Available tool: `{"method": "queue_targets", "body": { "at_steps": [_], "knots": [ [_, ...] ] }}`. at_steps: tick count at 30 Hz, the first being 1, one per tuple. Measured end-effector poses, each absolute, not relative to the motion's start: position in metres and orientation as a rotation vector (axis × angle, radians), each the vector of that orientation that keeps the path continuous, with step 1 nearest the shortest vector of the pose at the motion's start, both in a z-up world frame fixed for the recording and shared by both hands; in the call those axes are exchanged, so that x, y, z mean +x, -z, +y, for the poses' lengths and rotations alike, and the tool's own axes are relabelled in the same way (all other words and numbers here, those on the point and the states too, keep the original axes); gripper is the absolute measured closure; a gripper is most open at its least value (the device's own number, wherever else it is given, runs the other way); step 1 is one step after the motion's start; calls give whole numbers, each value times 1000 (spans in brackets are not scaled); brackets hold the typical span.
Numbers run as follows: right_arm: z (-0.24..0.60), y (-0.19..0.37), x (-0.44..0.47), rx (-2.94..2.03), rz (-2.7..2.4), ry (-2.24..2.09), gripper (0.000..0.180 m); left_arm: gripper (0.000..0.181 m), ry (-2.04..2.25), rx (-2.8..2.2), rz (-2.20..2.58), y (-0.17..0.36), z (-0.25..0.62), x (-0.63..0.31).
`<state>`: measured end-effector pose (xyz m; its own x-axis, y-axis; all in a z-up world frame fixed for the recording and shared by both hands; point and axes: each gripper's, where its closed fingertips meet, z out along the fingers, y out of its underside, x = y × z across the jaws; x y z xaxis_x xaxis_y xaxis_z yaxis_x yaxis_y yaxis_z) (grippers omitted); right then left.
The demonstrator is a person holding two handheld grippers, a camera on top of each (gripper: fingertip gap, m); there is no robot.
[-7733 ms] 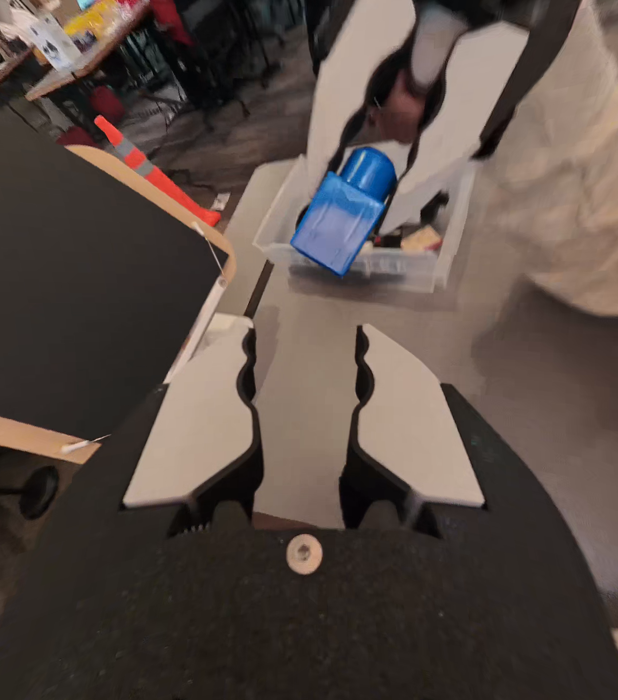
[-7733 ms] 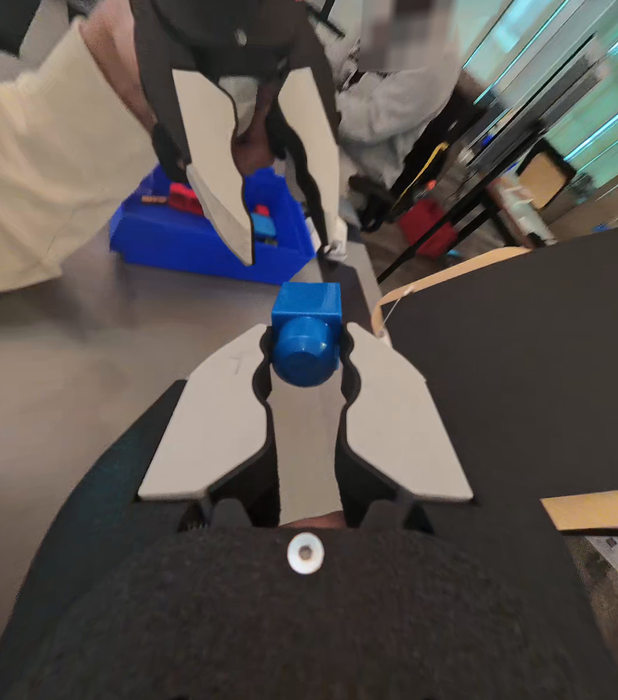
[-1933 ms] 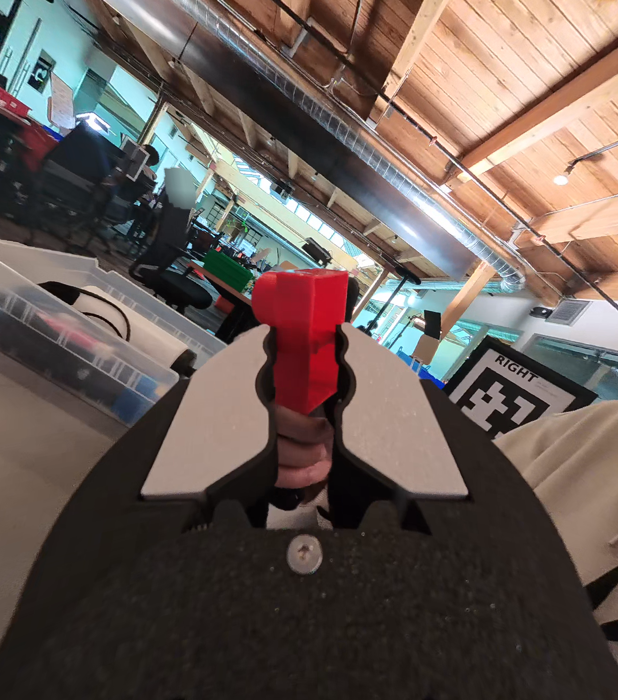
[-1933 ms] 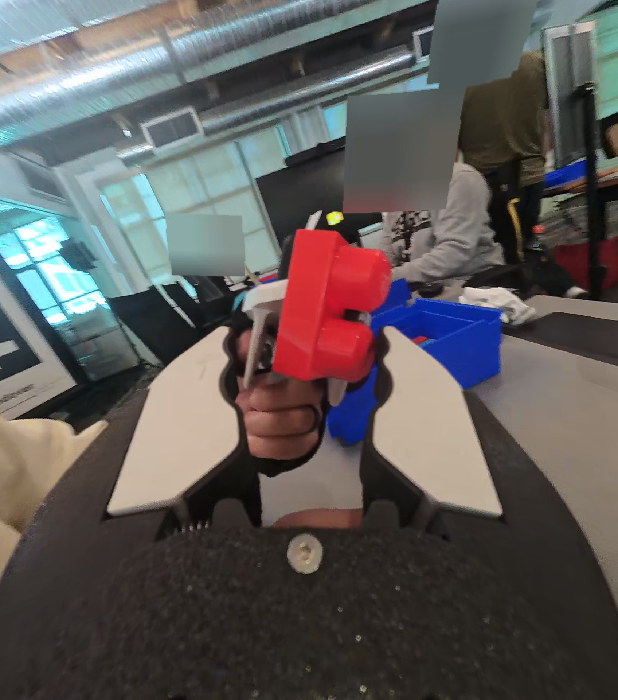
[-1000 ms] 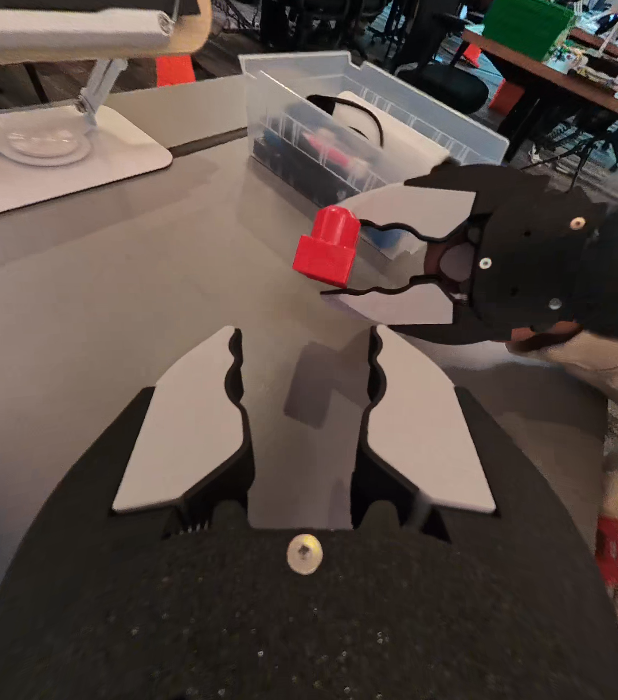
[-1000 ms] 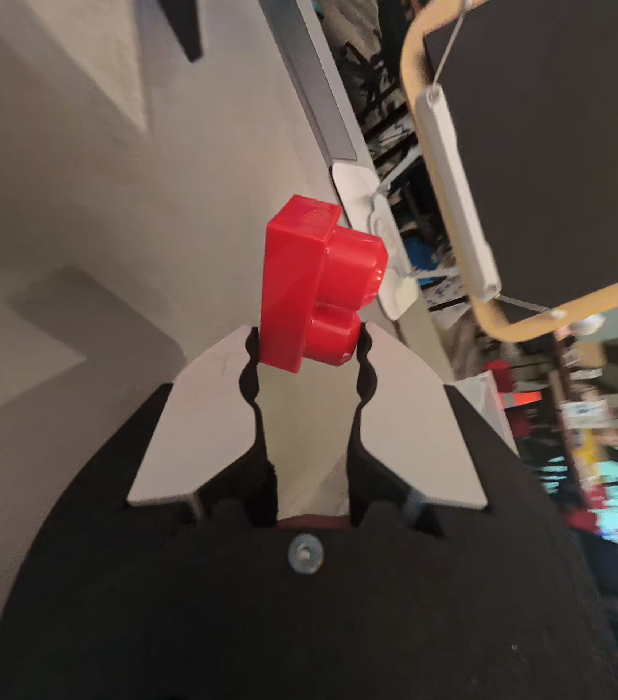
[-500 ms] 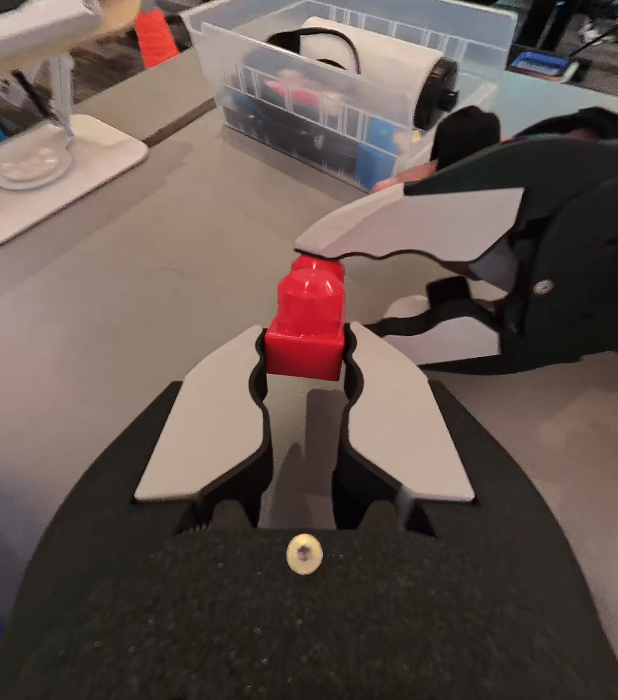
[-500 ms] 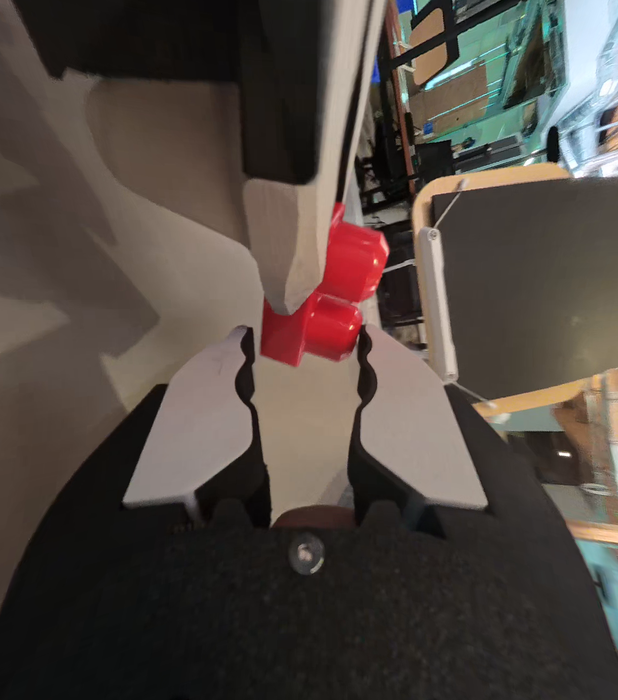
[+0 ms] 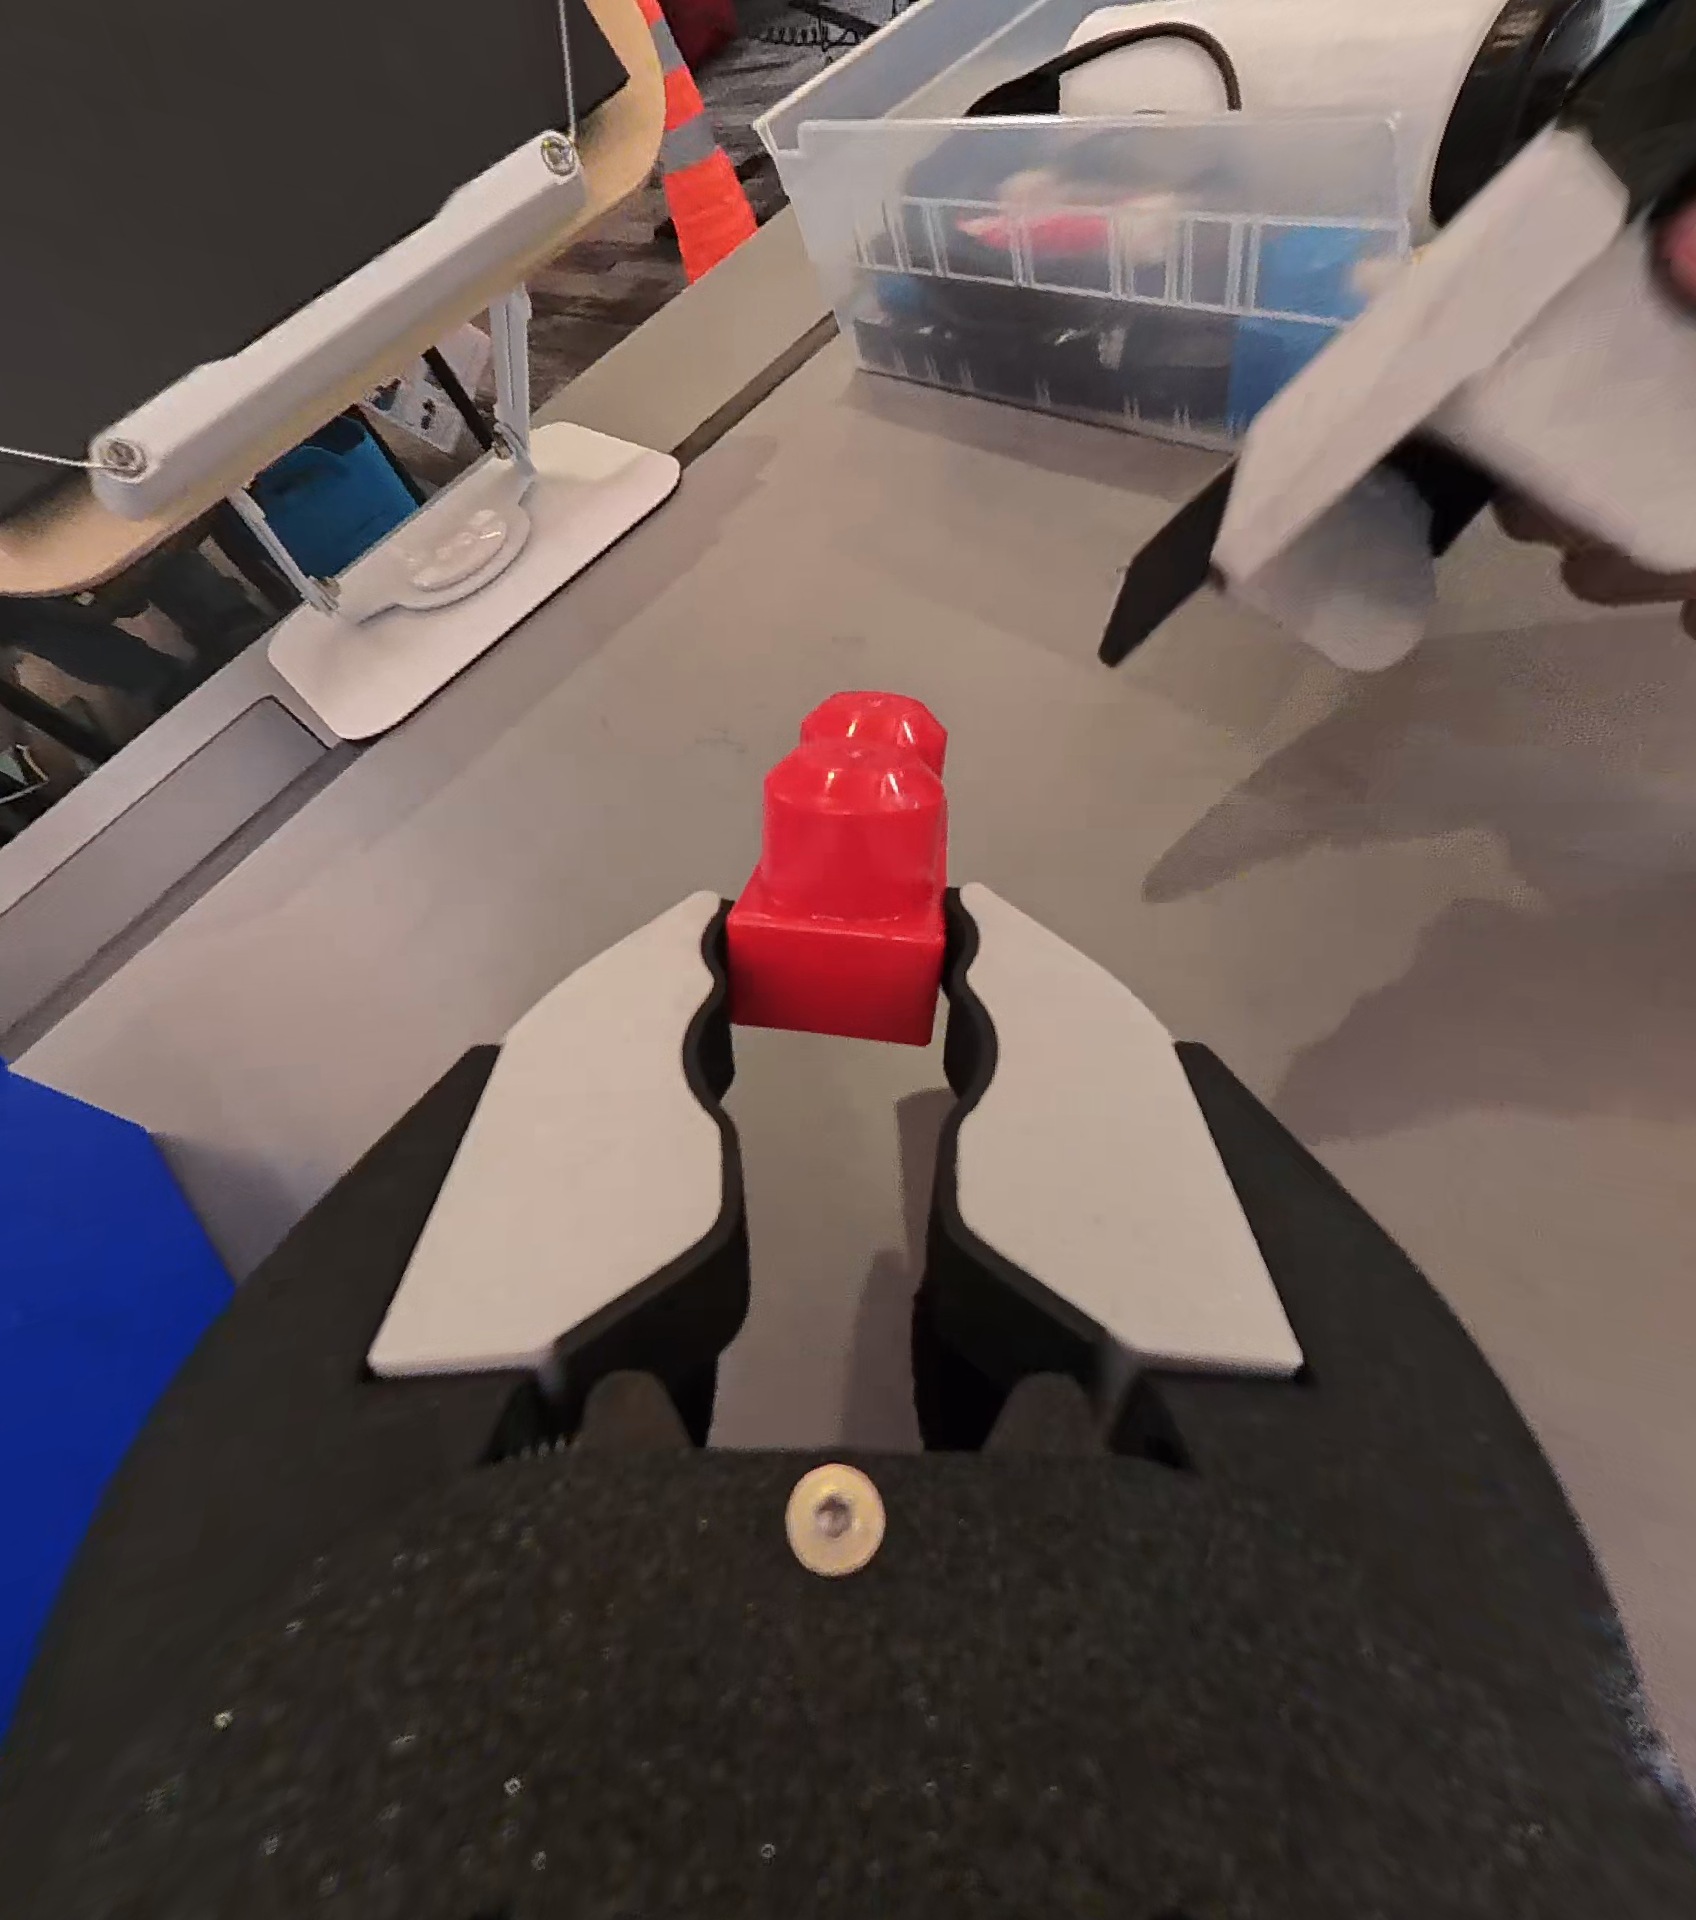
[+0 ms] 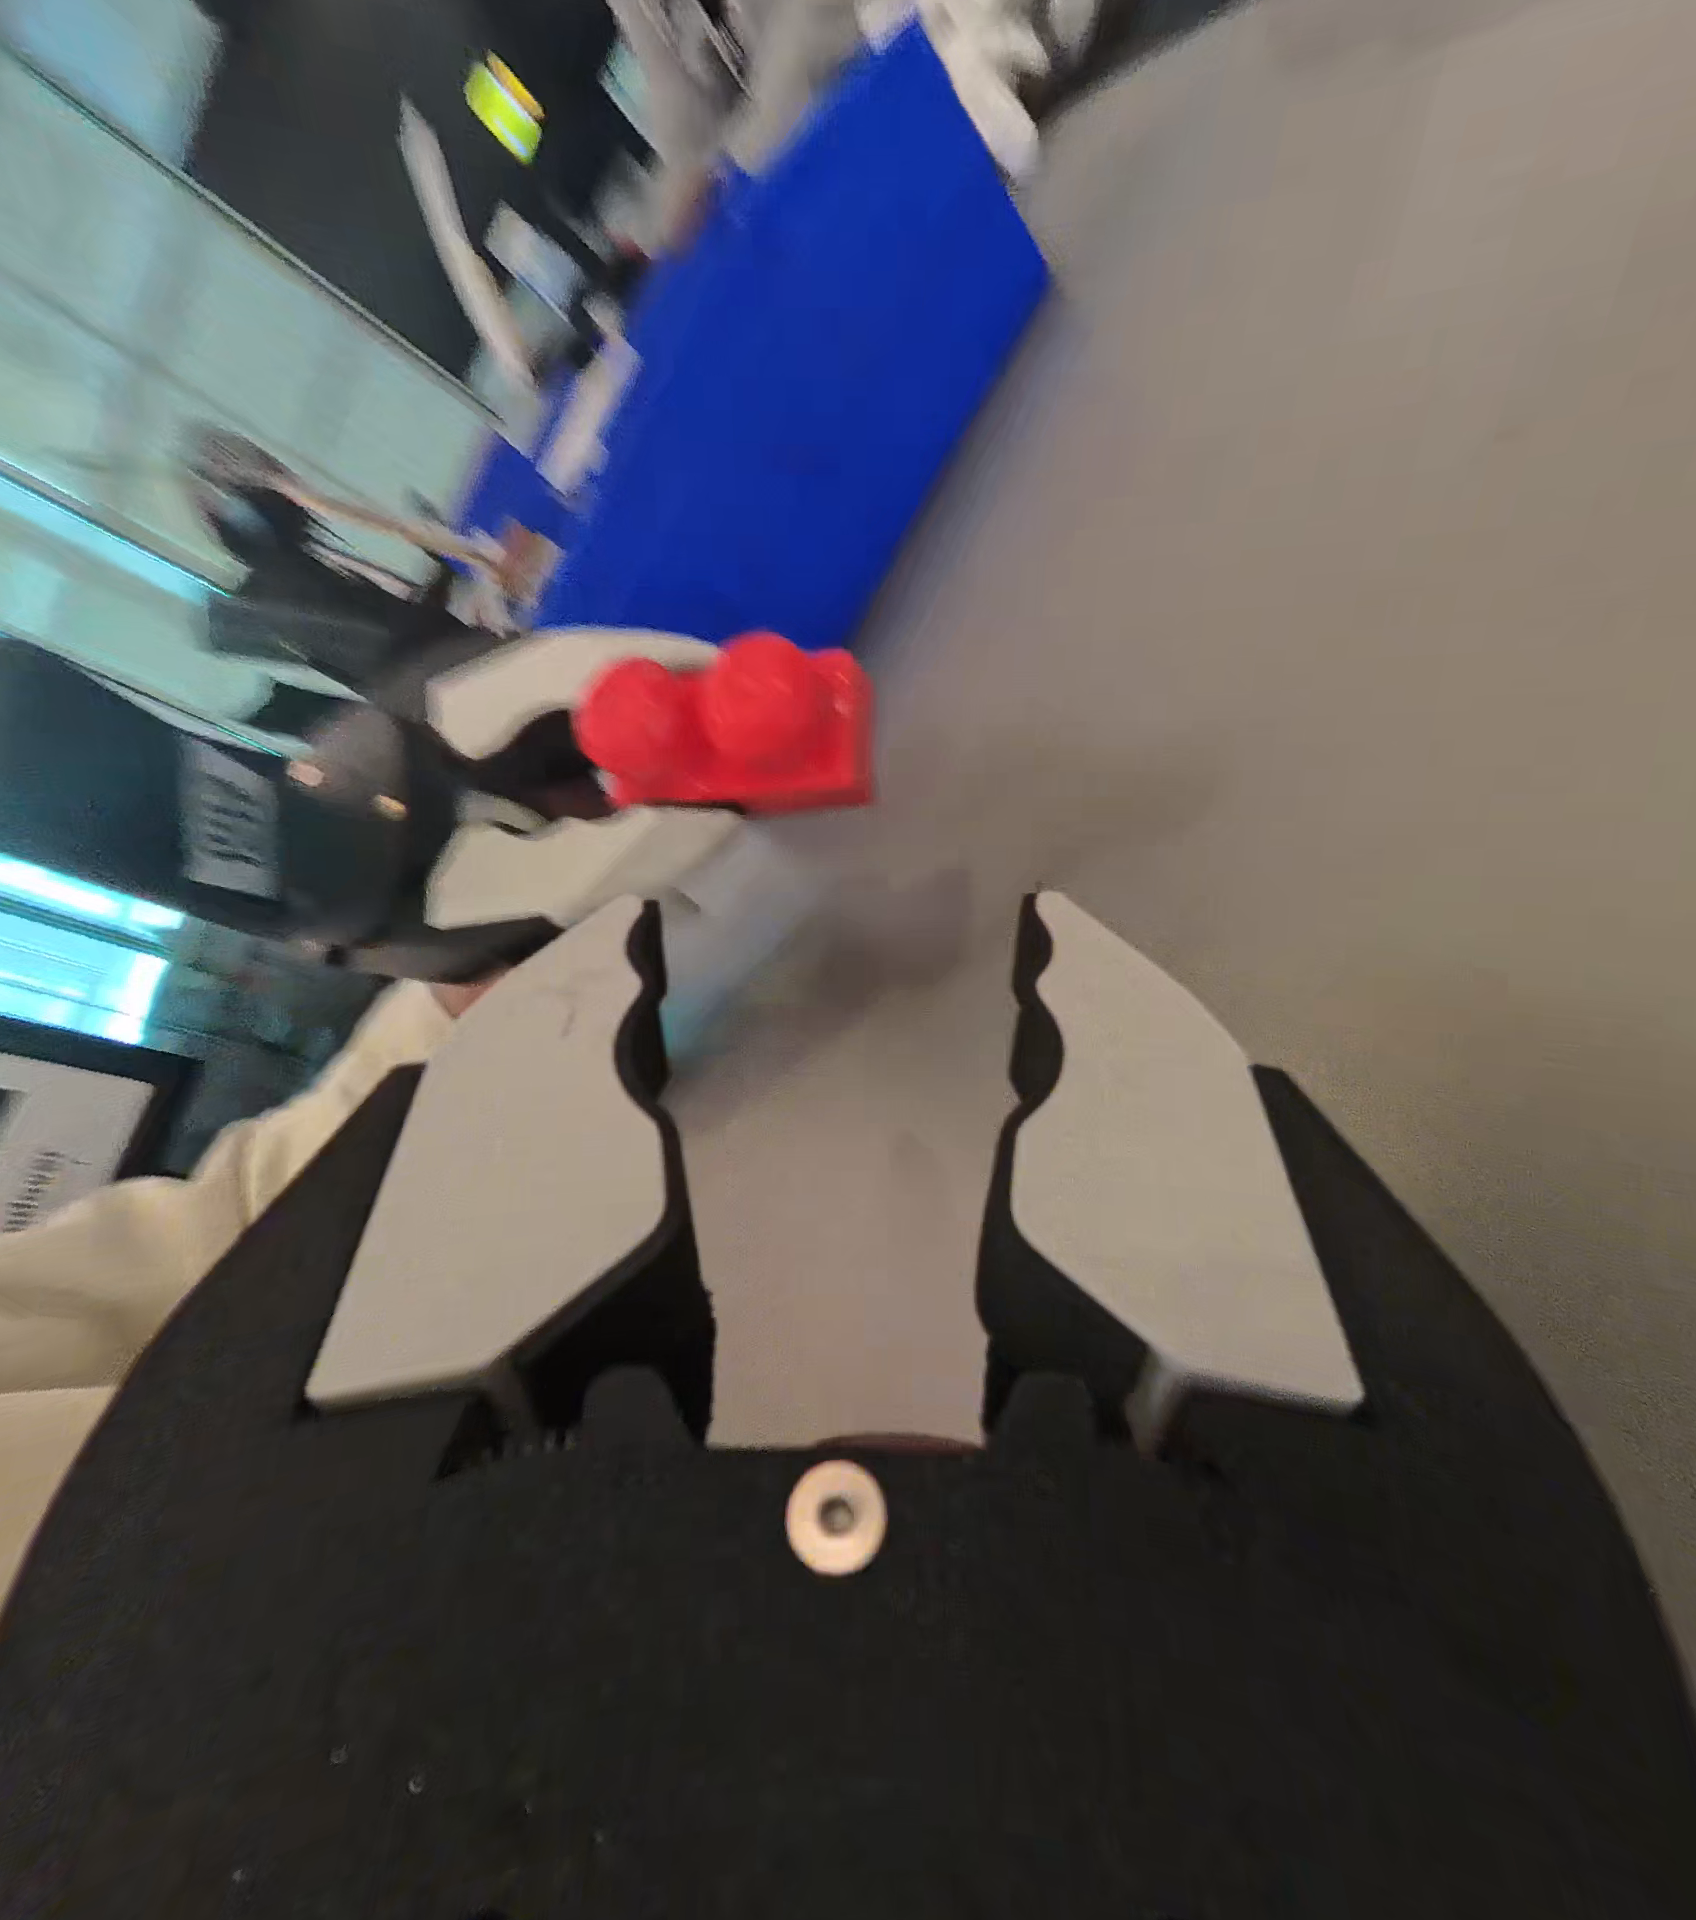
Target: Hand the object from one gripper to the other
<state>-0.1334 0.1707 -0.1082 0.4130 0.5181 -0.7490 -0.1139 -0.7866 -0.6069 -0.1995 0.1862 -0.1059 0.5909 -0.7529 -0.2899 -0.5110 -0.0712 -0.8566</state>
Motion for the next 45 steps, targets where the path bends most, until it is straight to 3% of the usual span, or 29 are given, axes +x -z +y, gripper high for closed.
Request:
{"method": "queue_targets", "body": {
  "at_steps": [4, 13, 16, 19, 23, 28, 32, 39, 43, 45],
  "knots": [
    [175, 112, -139, -2036, -531, -1054, 104, 144, 229, -1715, 1072, 109, 185, -198],
    [161, 103, -178, -1940, -642, -937, 87, 144, -193, -1441, 1273, 106, 170, -185],
    [159, 110, -177, -1967, -650, -967, 113, 144, -303, -1371, 1322, 108, 163, -178],
    [155, 117, -172, -2027, -679, -1019, 113, 144, -304, -1390, 1330, 114, 159, -173],
    [174, 114, -144, -1966, -726, -739, 113, 143, -93, -1494, 1268, 111, 151, -169],
    [184, 94, -116, -1663, -990, -116, 114, 142, 541, -1806, 1002, 103, 150, -166],
    [172, 93, -133, -1523, -1099, 7, 113, 137, 1000, -1909, 834, 86, 145, -166],
    [157, 94, -160, -1414, -1176, 115, 113, 117, 1065, -2030, 856, 106, 137, -161],
    [154, 96, -167, -1365, -1225, 242, 113, 135, 1077, -2034, 839, 111, 138, -161],
    [154, 99, -169, -1363, -1232, 275, 113, 137, 1087, -2047, 842, 112, 138, -161]
  ]
}}
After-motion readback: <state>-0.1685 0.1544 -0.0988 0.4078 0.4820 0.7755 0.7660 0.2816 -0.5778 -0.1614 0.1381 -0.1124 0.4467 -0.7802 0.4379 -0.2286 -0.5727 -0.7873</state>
